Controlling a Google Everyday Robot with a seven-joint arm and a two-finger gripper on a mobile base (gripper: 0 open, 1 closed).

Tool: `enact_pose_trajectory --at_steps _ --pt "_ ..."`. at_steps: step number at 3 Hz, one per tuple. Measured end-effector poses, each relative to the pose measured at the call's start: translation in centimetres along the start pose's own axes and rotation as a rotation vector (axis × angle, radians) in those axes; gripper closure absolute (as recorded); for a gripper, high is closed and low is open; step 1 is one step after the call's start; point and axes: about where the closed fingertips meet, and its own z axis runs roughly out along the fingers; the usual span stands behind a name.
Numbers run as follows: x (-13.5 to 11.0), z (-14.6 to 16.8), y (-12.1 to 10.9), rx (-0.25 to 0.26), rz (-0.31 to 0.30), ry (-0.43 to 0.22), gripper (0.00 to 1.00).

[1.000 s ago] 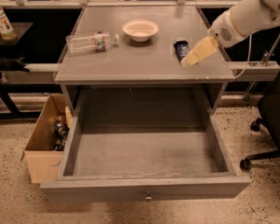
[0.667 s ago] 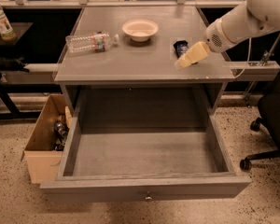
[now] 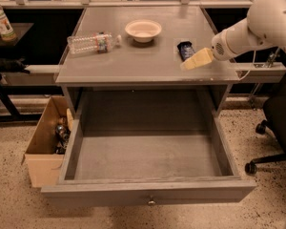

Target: Place rxbar blueberry into top drawer

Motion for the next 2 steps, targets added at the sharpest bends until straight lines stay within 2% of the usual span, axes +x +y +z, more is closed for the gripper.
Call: enact_pose_trajectory --at_steps 2 --pt "0.3 2.3 -3.2 0.071 0.039 -0.014 0.0"
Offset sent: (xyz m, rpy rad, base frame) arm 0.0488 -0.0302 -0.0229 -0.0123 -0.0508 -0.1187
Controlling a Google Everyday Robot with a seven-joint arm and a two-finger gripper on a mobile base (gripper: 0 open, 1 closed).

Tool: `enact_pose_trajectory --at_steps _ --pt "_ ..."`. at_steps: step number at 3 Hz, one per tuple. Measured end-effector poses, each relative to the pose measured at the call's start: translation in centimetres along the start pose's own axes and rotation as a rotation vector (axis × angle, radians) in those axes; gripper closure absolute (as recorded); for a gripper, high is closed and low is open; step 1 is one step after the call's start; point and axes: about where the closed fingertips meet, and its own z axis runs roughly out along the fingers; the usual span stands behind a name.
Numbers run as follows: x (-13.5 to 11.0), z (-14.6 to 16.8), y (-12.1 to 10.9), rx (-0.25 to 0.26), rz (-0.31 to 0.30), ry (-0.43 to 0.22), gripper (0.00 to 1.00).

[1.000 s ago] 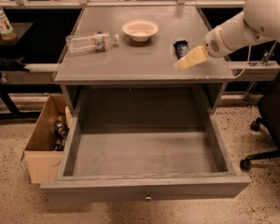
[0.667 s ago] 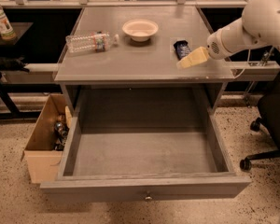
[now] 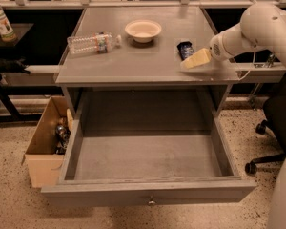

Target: Place rxbar blueberry into top drawer

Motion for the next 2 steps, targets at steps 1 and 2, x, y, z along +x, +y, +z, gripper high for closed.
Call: enact_pose_trajectory --at_steps 1,2 --pt "-2.5 0.3 -1.4 0.023 0.008 -0.009 0.0" --pt "-4.4 0.0 -2.0 0.034 0.012 -0.02 0.0"
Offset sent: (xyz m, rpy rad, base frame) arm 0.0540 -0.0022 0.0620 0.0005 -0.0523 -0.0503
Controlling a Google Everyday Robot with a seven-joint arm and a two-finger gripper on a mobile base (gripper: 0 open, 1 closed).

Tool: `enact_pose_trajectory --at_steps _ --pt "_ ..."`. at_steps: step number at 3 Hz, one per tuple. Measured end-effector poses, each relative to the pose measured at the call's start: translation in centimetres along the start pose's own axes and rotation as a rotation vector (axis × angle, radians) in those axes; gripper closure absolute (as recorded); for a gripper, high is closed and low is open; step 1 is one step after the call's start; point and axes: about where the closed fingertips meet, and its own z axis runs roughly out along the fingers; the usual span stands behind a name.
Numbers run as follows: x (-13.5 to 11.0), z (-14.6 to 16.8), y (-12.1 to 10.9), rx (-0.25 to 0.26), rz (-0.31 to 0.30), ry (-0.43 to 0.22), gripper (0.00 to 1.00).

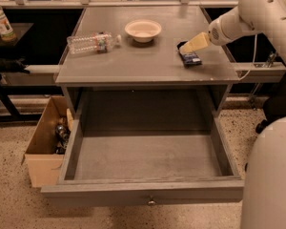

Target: Place rxbar blueberry into top drawer

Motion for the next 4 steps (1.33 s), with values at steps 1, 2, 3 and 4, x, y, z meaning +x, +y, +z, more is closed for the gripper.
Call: enact_pose_trajectory --at_steps 1,2,3,4 --pt "-3.3 -0.5 -0.7 0.011 0.001 -0.021 0.0" --pt "-3.3 -0.5 -0.7 0.011 0.001 -0.021 0.0" --pt "-3.0 0.4 -0.2 0.002 0.02 -0.009 0.0" --pt "-2.5 1.8 1.2 -0.007 0.03 0.005 0.0"
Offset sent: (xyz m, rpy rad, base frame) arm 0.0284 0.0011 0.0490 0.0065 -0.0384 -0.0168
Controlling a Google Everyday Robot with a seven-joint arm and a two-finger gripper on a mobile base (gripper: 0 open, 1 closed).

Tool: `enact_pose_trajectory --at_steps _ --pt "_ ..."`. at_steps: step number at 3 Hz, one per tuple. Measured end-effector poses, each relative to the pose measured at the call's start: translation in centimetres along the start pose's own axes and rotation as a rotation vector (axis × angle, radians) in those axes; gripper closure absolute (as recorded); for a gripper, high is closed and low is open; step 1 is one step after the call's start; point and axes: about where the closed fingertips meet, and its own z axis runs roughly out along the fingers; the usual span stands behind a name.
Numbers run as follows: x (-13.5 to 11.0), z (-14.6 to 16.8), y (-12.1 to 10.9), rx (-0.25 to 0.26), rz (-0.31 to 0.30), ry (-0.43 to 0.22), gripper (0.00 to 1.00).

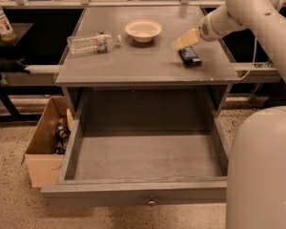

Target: Place rxbar blueberry into top drawer

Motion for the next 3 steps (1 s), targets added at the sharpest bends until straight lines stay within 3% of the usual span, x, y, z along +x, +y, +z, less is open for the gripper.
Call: enact_pose_trajectory --at_steps 3 --pt "3.3 3.2 1.4 -0.015 0.058 0.082 0.0"
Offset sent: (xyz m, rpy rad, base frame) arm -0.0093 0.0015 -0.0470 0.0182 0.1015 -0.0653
